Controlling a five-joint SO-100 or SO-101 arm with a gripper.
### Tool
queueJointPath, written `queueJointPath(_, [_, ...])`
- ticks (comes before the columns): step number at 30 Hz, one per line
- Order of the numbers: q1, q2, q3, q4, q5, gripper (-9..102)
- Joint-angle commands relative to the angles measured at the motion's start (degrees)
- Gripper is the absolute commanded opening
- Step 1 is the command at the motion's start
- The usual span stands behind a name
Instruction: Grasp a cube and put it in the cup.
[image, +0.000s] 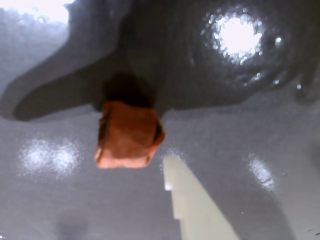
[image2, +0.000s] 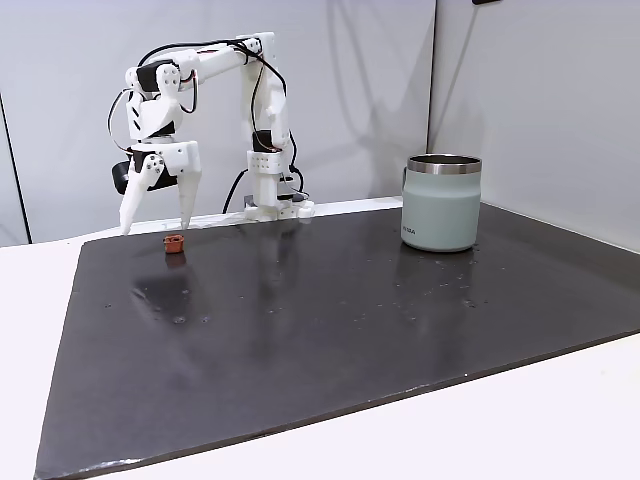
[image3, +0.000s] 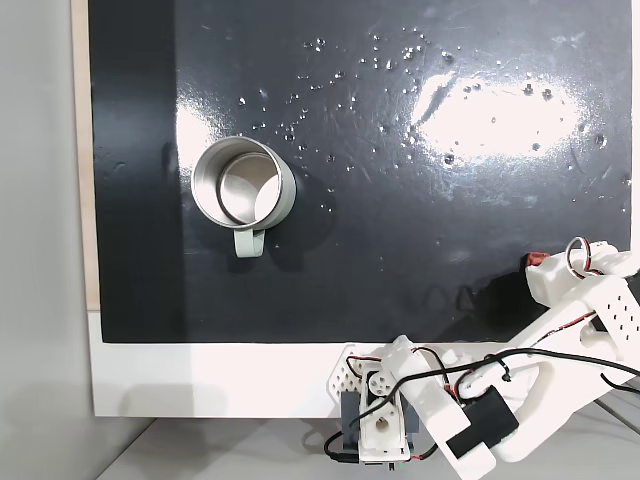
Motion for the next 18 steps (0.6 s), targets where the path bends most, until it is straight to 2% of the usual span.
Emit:
queueJointPath(1, [-1.0, -0.3, 0.4, -2.5, -0.9, 39])
queueJointPath(18, [-4.7, -1.0, 8.0, -8.5, -3.0, 36])
